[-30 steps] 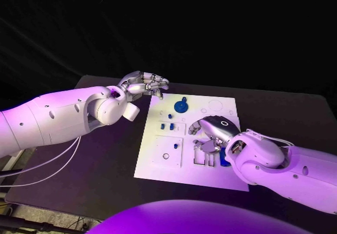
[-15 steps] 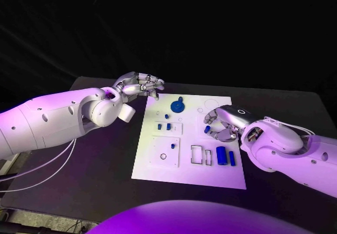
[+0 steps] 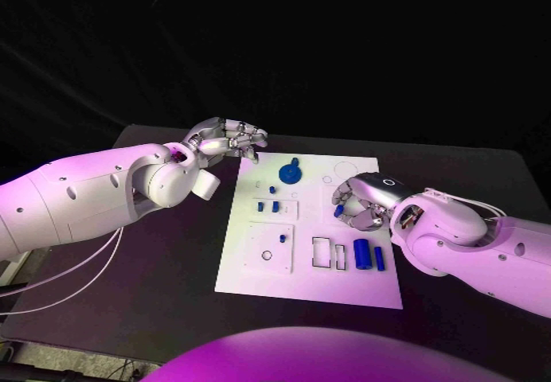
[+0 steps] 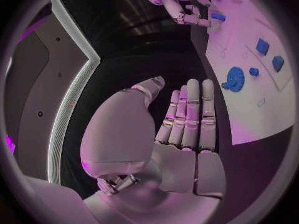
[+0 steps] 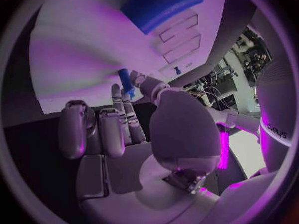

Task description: Assemble the parts on the task board

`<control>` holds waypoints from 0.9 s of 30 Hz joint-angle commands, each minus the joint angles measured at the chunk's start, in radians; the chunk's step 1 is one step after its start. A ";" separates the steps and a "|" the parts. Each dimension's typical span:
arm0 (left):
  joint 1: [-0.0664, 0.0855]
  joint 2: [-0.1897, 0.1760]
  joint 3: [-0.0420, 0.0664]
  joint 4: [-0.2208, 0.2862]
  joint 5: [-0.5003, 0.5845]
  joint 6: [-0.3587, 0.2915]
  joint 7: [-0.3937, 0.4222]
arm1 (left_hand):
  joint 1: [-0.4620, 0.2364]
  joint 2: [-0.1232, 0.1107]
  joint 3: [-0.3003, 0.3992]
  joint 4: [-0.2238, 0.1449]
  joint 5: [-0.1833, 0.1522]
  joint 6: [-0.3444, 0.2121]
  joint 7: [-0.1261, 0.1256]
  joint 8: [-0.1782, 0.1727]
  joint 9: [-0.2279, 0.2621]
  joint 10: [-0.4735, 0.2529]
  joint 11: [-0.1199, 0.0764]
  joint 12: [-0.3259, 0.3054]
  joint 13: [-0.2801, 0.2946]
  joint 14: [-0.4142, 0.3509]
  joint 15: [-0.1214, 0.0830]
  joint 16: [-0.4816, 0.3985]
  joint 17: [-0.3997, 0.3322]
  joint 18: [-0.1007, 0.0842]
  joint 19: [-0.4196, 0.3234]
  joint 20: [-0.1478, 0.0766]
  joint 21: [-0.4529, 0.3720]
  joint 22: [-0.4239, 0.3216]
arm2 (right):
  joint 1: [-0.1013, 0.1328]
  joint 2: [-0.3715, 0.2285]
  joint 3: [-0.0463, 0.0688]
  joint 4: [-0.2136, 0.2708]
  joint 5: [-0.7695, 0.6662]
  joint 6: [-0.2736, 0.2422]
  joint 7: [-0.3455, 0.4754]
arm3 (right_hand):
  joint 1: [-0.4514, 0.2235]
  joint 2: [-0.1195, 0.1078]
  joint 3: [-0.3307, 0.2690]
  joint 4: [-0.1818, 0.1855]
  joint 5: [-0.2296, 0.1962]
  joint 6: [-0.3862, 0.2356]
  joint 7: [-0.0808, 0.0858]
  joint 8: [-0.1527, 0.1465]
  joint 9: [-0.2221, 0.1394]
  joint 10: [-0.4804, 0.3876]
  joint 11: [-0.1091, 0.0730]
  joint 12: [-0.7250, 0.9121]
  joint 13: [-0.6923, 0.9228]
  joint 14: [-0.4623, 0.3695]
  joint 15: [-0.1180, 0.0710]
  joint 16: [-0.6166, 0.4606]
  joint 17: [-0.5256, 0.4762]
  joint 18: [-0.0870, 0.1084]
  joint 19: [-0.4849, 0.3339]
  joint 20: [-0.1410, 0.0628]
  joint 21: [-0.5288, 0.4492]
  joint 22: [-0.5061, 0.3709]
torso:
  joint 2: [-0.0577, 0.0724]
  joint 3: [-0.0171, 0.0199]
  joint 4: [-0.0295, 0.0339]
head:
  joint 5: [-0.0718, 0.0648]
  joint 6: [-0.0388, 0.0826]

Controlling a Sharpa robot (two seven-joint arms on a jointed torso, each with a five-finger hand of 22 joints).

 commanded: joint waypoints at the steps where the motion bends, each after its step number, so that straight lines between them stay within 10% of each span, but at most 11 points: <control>1: 0.001 0.000 0.001 0.003 0.005 0.015 0.005 | -0.009 0.001 0.005 -0.001 -0.006 -0.006 -0.003 0.004 0.000 -0.007 -0.002 0.004 0.000 -0.004 0.000 -0.007 0.000 0.008 -0.004 0.002 -0.006 -0.002 | -0.001 0.003 0.000 -0.002 0.000 0.033 0.011 | 0.003 0.009 0.016 0.003 -0.004 0.017 0.003 0.011 -0.001 0.020 -0.004 0.007 -0.002 0.047 -0.005 0.007 0.017 -0.009 0.011 -0.004 0.016 0.191 | 0.000 -0.0001 -0.0016 | 0.001 0.000; 14: 0.001 -0.001 0.001 0.002 0.005 0.014 0.002 | -0.009 0.002 0.005 -0.001 -0.007 -0.007 -0.003 0.005 0.000 -0.007 -0.002 0.004 0.000 -0.004 0.000 -0.007 0.000 0.008 -0.004 0.002 -0.007 -0.002 | -0.004 0.010 -0.001 -0.004 0.005 -0.023 0.006 | 0.025 0.062 0.084 0.020 -0.029 0.128 -0.030 0.084 0.045 0.172 -0.049 0.035 0.028 0.055 -0.041 0.024 0.035 -0.028 0.049 -0.036 0.113 0.220 | -0.001 0.0009 -0.0015 | 0.002 0.000; 27: 0.001 -0.001 0.001 -0.001 0.005 0.015 0.000 | -0.008 0.004 0.008 -0.003 -0.010 -0.007 -0.004 0.006 0.000 -0.008 -0.003 0.005 0.001 -0.004 -0.001 -0.007 0.000 0.008 -0.004 0.002 -0.008 -0.003 | -0.006 0.005 0.000 0.004 0.000 -0.099 -0.026 | 0.023 0.067 0.083 0.023 -0.029 0.128 -0.033 0.090 0.055 0.176 -0.051 0.033 0.033 0.054 -0.044 0.022 0.031 -0.028 0.049 -0.039 0.112 0.219 | -0.001 0.0006 0.0011 | 0.002 0.000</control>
